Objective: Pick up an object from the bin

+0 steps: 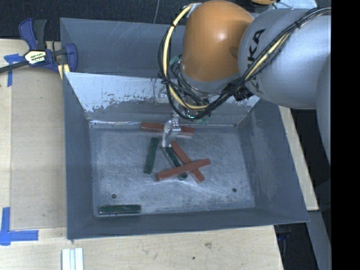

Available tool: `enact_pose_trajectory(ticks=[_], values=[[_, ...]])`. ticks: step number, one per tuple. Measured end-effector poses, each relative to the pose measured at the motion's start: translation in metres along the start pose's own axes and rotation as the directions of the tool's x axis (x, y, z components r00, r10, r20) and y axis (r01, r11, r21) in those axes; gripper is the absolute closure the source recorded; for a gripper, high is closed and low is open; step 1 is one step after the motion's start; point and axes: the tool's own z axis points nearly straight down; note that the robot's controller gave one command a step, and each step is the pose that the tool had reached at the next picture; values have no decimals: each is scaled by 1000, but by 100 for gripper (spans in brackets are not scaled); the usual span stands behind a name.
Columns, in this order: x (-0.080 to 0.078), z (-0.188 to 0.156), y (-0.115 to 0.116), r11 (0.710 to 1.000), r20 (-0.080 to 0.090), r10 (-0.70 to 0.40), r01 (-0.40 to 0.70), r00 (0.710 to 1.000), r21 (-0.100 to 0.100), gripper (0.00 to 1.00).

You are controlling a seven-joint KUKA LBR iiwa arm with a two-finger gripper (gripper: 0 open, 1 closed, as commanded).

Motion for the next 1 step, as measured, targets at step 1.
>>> enact_pose_trajectory(ticks=[1], values=[[-2,-5,-1,1000,8,2,-2,1000,-1,0]])
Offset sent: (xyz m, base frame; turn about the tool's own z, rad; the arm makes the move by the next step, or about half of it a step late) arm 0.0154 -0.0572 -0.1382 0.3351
